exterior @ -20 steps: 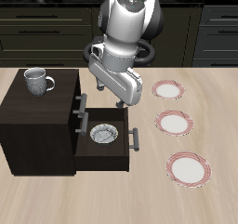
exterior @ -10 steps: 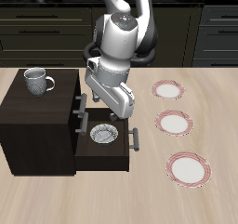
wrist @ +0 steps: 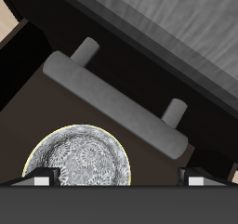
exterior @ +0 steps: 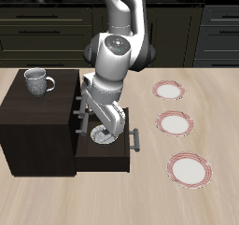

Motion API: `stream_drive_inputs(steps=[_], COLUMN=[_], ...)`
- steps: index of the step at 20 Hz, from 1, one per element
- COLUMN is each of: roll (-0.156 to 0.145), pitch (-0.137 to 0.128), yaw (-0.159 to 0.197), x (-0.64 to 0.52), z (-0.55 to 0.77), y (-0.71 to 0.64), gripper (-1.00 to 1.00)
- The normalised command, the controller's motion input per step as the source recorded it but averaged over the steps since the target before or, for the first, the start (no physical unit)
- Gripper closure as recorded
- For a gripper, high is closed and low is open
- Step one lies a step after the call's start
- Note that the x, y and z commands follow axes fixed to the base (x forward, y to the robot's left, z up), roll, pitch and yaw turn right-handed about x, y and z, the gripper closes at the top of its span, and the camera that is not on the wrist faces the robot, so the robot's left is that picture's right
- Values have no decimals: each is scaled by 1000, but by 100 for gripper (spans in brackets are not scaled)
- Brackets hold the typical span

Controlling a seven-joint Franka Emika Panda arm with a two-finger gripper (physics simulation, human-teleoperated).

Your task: Place the bowl on the nearest plate relative to the robot

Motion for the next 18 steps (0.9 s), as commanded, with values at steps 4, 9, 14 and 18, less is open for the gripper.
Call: stream_drive_inputs(steps=[4,9,14,18], roll=[26,9,37,101], pitch=[4,12,47,100], yaw=[-69,-10,17,-8], x=[-286,-84,56,73], z=[-347,-265,-368,-590], y=[-7,-34,116,329], gripper=[-100,-100,-100,100])
